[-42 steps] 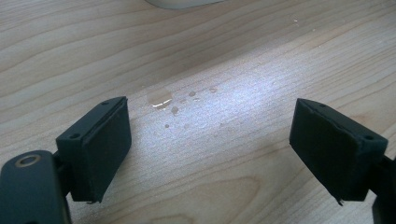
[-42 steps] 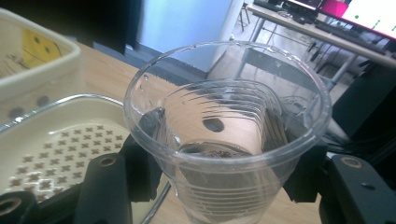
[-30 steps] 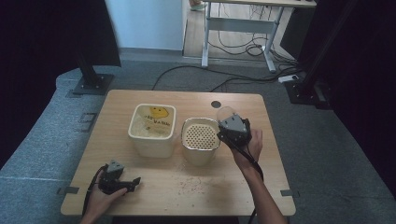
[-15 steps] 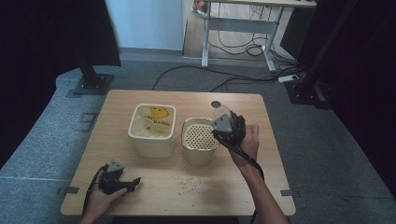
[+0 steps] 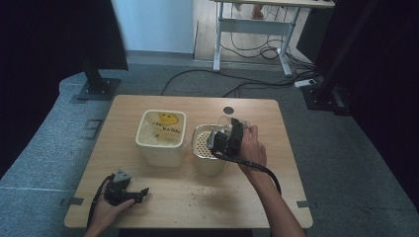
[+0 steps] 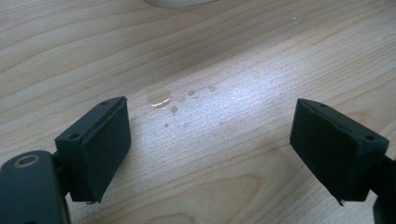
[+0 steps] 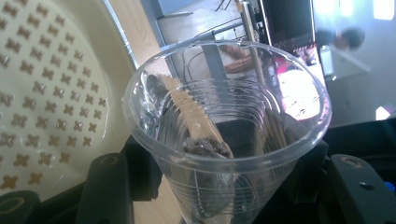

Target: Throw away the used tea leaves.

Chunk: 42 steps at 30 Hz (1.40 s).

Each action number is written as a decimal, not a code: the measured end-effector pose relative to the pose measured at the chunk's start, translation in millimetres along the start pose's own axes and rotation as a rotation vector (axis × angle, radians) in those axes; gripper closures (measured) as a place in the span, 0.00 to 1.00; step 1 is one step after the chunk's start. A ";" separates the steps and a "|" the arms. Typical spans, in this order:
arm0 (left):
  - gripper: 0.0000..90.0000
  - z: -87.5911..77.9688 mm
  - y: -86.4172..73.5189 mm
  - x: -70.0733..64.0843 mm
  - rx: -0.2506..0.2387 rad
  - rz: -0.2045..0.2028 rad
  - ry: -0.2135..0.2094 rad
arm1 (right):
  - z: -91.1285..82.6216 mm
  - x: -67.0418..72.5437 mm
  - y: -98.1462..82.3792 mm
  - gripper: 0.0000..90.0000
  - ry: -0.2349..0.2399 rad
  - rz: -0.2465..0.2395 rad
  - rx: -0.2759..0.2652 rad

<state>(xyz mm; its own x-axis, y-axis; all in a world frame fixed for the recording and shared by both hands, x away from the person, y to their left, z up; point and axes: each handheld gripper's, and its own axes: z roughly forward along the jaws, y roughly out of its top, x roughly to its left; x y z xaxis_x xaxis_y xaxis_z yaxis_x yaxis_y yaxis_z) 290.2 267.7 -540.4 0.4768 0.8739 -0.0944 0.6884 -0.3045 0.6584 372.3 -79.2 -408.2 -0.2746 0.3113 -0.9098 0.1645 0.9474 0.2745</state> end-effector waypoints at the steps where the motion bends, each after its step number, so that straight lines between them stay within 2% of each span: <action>1: 0.14 0.0 0.0 0.0 0.000 0.000 0.000 | 0.3 2.6 2.9 0.47 -0.002 -0.036 0.008; 2: 0.14 0.0 0.0 0.0 0.000 0.000 0.000 | 0.3 2.6 2.9 0.47 -0.002 -0.036 0.008; 3: 0.14 0.0 0.0 0.1 0.001 0.001 0.000 | 0.9 4.2 4.3 0.47 -0.015 -0.073 0.009; 4: 0.14 0.0 0.0 0.0 0.000 0.001 0.000 | 1.3 8.2 6.8 0.47 -0.033 -0.156 0.018; 5: 0.14 0.0 0.0 0.0 0.000 0.001 0.000 | 1.3 8.2 6.8 0.47 -0.033 -0.156 0.018; 6: 0.14 0.0 0.0 0.1 0.000 0.001 0.000 | 1.4 9.6 7.4 0.47 -0.037 -0.185 0.022; 7: 0.14 -0.1 0.0 0.0 0.001 0.001 0.000 | 2.1 12.3 8.3 0.47 -0.057 -0.240 0.028; 8: 0.14 0.0 0.0 0.1 0.000 0.002 0.000 | 2.2 17.4 9.0 0.47 -0.094 -0.331 0.042; 10: 0.14 0.0 0.0 0.0 0.000 0.002 0.001 | 2.4 20.1 10.1 0.47 -0.121 -0.403 0.046; 11: 0.14 0.0 0.0 0.0 0.001 0.002 0.000 | 2.4 20.1 10.1 0.47 -0.121 -0.403 0.046; 14: 0.14 0.0 0.1 -0.1 0.001 0.002 0.001 | 2.1 25.1 12.5 0.47 -0.160 -0.492 0.055; 15: 0.14 0.0 0.1 -0.2 0.001 0.002 0.001 | 2.9 27.2 14.1 0.46 -0.182 -0.553 0.059; 17: 0.14 0.1 0.1 -0.2 0.001 0.002 0.001 | 3.2 28.3 14.7 0.46 -0.188 -0.569 0.062; 18: 0.14 0.1 0.1 -0.2 0.001 0.002 0.001 | 3.4 30.4 16.7 0.46 -0.204 -0.618 0.061; 19: 0.14 0.1 0.1 -0.2 0.001 0.002 0.001 | 3.4 30.4 16.7 0.46 -0.204 -0.618 0.061; 21: 0.14 0.0 0.1 -0.2 0.002 0.002 0.000 | 3.6 33.2 18.1 0.46 -0.237 -0.699 0.060; 23: 0.14 0.0 0.1 -0.2 0.002 0.002 0.001 | 4.0 33.0 19.8 0.46 -0.236 -0.718 0.062; 24: 0.14 0.0 0.1 -0.2 0.002 0.003 0.001 | 4.6 33.6 19.7 0.45 -0.248 -0.733 0.065; 25: 0.14 0.0 0.1 -0.2 0.002 0.004 0.001 | 6.0 35.8 18.9 0.45 -0.279 -0.803 0.064; 26: 0.14 0.0 0.1 -0.2 0.002 0.004 0.001 | 6.0 35.8 18.9 0.45 -0.279 -0.803 0.064; 27: 0.14 0.0 0.1 -0.2 0.002 0.003 0.001 | 6.2 37.2 18.5 0.45 -0.308 -0.830 0.057; 29: 0.14 0.0 0.1 -0.2 0.002 0.004 0.000 | 5.5 36.6 19.1 0.45 -0.306 -0.829 0.061; 33: 0.13 0.0 0.1 -0.3 0.003 0.005 0.001 | 2.7 31.4 21.6 0.45 -0.312 -0.794 0.043; 34: 0.13 0.0 0.1 -0.2 0.003 0.005 0.000 | 0.9 28.5 21.4 0.45 -0.298 -0.730 0.035; 35: 0.13 0.0 0.1 -0.2 0.003 0.005 0.000 | 0.9 28.5 21.4 0.45 -0.298 -0.730 0.035; 36: 0.13 0.0 0.1 -0.2 0.003 0.004 0.000 | 0.1 26.2 21.7 0.45 -0.273 -0.681 0.025; 38: 0.13 0.1 0.1 -0.2 0.002 0.005 0.000 | -3.1 19.7 22.5 0.45 -0.211 -0.532 -0.002; 39: 0.13 0.1 0.1 -0.2 0.002 0.006 0.000 | -6.6 10.7 22.1 0.45 -0.128 -0.346 -0.040; 41: 0.13 0.2 0.0 -0.3 0.002 0.006 0.002 | -7.7 5.4 19.3 0.45 -0.073 -0.213 -0.058; 42: 0.13 0.2 0.0 -0.3 0.002 0.006 0.002 | -7.7 5.4 19.3 0.45 -0.073 -0.213 -0.058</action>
<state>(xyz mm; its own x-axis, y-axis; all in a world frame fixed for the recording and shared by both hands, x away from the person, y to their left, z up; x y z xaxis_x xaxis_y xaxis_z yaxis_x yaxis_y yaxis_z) 290.1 267.3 -540.5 0.4801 0.8727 -0.0886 0.6863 -0.3108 0.6575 366.6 -58.7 -405.4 -0.2281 0.0993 -0.9686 0.0544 0.9945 0.0892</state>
